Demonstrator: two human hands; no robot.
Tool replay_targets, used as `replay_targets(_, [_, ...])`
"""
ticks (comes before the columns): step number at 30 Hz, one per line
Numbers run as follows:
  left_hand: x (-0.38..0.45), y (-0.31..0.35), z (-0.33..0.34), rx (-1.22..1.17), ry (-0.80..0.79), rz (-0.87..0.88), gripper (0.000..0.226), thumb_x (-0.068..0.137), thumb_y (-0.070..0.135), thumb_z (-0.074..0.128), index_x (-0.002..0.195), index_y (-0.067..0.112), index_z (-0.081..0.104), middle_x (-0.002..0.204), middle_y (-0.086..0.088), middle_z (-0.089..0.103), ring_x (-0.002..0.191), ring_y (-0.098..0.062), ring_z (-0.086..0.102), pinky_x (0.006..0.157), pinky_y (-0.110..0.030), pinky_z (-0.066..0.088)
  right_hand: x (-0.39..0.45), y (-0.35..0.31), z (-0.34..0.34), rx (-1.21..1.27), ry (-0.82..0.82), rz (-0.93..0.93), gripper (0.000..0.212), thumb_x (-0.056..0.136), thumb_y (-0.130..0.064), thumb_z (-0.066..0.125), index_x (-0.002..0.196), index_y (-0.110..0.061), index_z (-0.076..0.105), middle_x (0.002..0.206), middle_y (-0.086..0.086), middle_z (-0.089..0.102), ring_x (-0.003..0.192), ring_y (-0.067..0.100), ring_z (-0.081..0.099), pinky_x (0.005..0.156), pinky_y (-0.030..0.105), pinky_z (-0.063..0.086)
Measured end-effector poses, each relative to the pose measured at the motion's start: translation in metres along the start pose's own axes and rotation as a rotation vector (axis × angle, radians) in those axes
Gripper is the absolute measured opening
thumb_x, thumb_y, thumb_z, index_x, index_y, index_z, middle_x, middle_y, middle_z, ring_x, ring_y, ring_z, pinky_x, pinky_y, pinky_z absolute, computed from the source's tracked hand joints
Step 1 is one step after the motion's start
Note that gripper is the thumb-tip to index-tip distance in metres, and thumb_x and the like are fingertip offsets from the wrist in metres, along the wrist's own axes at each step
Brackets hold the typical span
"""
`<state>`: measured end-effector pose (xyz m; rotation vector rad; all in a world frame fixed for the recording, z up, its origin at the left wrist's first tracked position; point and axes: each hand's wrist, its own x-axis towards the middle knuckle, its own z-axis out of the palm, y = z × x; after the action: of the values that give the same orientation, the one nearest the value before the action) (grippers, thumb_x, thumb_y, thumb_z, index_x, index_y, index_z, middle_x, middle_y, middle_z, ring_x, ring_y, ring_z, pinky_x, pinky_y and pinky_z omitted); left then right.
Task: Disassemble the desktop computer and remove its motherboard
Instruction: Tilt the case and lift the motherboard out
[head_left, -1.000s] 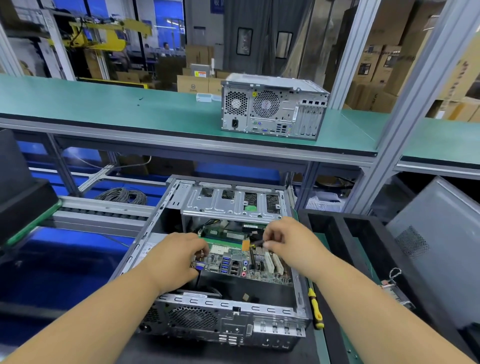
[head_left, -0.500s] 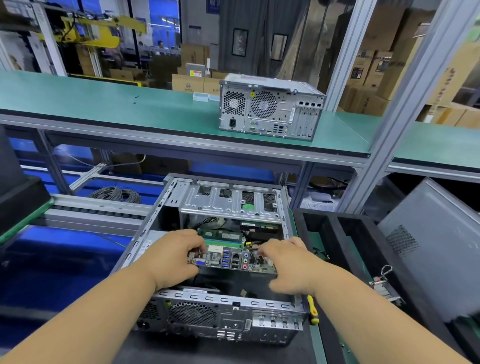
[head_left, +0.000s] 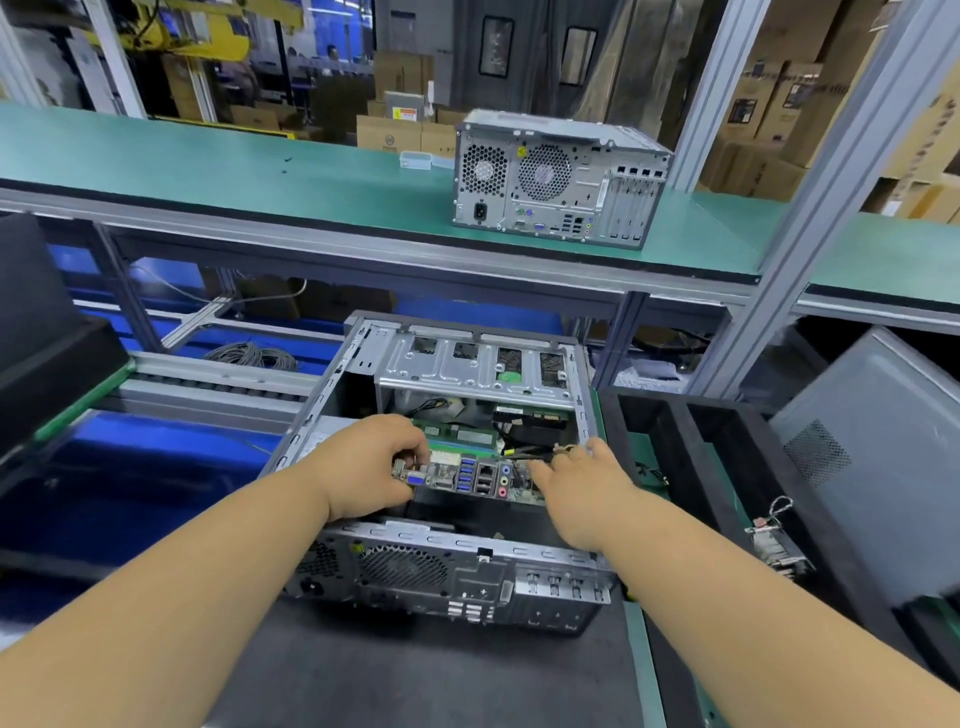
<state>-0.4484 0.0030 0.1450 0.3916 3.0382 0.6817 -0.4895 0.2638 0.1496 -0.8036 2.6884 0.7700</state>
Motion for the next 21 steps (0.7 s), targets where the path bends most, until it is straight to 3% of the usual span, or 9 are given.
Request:
replay_targets(7, [-0.005,0.007,-0.012,0.008,-0.007,-0.002,0.031,0.072,0.010,0.071,0.098,0.026,0.067,0.098,0.013,0.054,0.091,-0.007,0.051,0.081,-0.017,0.037,-0.010,-0.006,-0.014,0.129,-0.118,-0.043,0.065,0.088,-0.014,0.053,0.148,-0.012,0.027,0.125,0.016,0.045,0.117,0.037,0.045,0.111,0.054,0.016])
replay_targets(11, [-0.006,0.012,-0.021,0.019,-0.019,-0.007,0.032,0.072,0.009,0.070,0.099,0.026,0.068,0.097,0.015,0.052,0.092,-0.008,0.052,0.084,-0.024,0.044,-0.012,-0.003,-0.019,0.197,-0.126,-0.050,0.049,0.086,-0.014,0.059,0.133,-0.017,0.046,0.103,0.006,0.050,0.095,0.030,0.049,0.107,0.053,0.023])
replay_targets(13, [-0.005,0.014,-0.025,0.037,-0.022,-0.009,0.032,0.072,0.010,0.071,0.098,0.028,0.068,0.096,0.016,0.053,0.092,-0.006,0.052,0.083,-0.024,0.045,-0.013,0.000,-0.024,0.215,-0.132,-0.061,0.051,0.084,-0.014,0.060,0.133,-0.018,0.047,0.096,0.001,0.053,0.093,0.028,0.050,0.103,0.052,0.028])
replay_targets(17, [0.000,0.017,-0.031,0.079,-0.035,-0.017,0.031,0.072,0.012,0.071,0.096,0.031,0.068,0.095,0.019,0.052,0.090,-0.002,0.051,0.079,-0.019,0.040,-0.016,0.012,-0.035,0.429,-0.208,-0.074,0.078,0.083,-0.044,0.068,0.149,-0.024,0.033,0.136,-0.002,0.053,0.127,0.029,0.047,0.108,0.051,0.029])
replay_targets(21, [-0.001,0.018,-0.031,0.094,-0.040,-0.016,0.031,0.072,0.012,0.069,0.095,0.032,0.067,0.095,0.019,0.053,0.088,0.001,0.051,0.075,-0.012,0.037,-0.018,0.015,-0.037,0.571,-0.253,-0.060,0.075,0.079,-0.052,0.065,0.144,-0.025,0.042,0.145,-0.001,0.047,0.131,0.027,0.044,0.110,0.049,0.033])
